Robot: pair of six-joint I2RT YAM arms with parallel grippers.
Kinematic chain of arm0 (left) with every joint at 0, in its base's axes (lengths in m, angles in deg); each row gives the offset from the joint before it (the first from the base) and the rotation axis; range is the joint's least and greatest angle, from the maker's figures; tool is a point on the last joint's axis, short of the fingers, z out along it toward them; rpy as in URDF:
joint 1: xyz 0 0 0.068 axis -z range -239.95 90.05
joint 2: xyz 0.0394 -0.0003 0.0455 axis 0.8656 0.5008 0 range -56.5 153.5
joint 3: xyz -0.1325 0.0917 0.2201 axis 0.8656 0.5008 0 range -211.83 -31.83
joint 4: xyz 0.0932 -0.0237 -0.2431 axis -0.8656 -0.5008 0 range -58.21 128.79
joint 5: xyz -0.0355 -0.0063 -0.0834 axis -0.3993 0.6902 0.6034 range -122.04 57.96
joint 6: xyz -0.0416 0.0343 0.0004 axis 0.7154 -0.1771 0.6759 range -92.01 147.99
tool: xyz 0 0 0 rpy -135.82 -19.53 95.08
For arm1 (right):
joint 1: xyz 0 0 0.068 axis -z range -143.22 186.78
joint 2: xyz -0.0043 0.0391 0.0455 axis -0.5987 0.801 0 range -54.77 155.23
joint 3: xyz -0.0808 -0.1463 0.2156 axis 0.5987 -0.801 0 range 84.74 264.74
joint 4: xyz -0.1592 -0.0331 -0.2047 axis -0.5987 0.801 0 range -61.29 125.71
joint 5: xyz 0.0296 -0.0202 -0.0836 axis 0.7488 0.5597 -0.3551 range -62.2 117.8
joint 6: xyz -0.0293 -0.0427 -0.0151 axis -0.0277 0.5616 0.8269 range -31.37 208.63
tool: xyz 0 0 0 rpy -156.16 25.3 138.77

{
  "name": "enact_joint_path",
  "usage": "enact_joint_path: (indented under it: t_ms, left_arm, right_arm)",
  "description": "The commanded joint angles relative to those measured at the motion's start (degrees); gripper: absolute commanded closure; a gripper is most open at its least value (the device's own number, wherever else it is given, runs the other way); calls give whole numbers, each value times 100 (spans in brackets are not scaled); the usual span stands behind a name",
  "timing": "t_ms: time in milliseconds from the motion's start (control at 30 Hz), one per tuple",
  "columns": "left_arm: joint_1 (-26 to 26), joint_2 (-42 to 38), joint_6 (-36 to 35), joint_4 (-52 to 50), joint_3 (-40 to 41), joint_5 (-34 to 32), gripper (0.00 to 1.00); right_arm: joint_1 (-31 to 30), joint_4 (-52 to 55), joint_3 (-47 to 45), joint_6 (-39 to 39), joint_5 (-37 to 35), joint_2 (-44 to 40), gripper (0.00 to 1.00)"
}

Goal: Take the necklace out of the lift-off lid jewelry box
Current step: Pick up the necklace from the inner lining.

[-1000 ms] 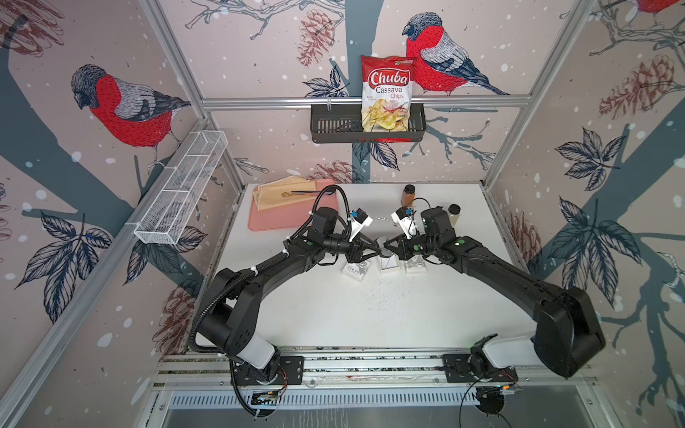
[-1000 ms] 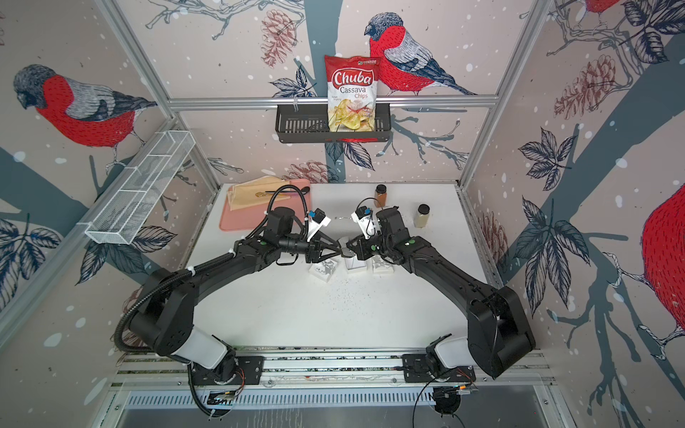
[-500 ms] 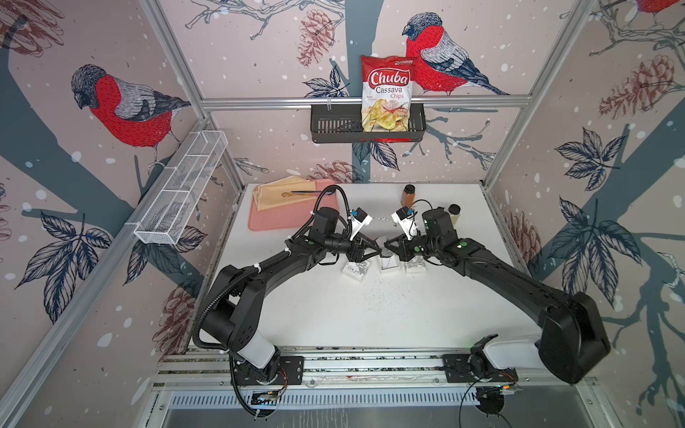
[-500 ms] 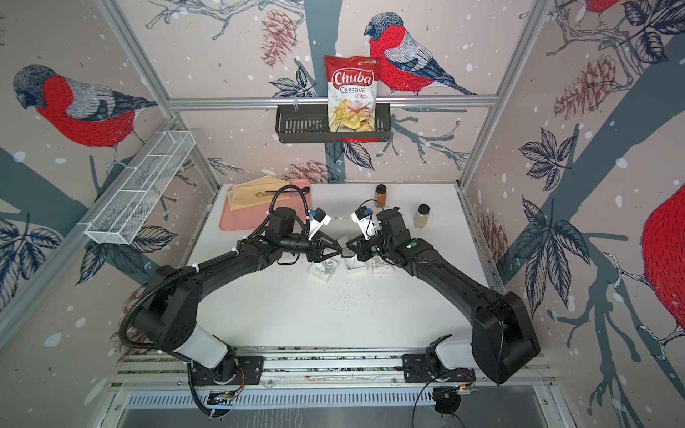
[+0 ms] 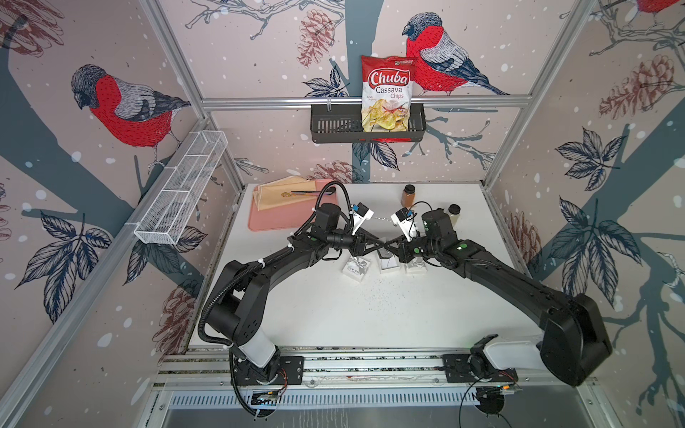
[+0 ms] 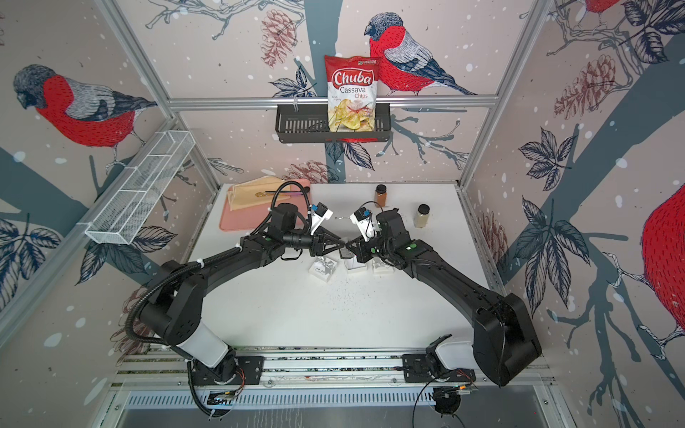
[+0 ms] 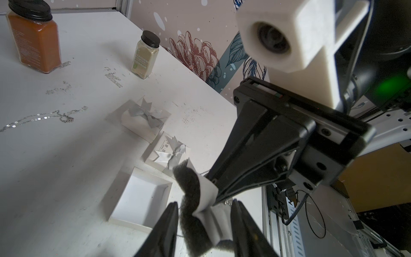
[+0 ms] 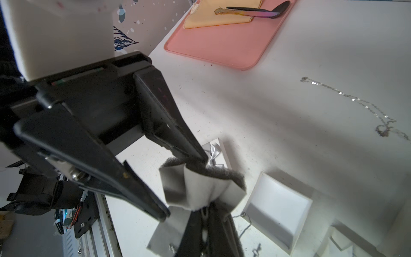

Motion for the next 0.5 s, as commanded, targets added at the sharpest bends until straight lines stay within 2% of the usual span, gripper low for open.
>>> enact_joint_path:
  t_ms: [0, 133, 233, 267, 333, 467]
  left_arm:
    - [-10, 7, 26, 208, -31, 139, 63]
    - [-11, 15, 17, 156, -50, 139, 81]
    - [-6, 31, 26, 174, -65, 137, 89]
    - [-10, 38, 28, 182, -67, 134, 92]
    - [-7, 46, 27, 174, -90, 138, 100]
    - [-19, 37, -97, 76, -111, 53, 100]
  right_arm:
    - [-6, -175, -1, 82, -88, -42, 90]
    - [-8, -188, -1, 81, -171, -56, 90]
    - [-5, -201, -10, 81, -172, -44, 90]
    - [-7, -200, -10, 81, -170, -40, 88]
    - [-7, -203, -10, 72, -208, -44, 75]
    - [44, -207, -27, 38, -113, -98, 66]
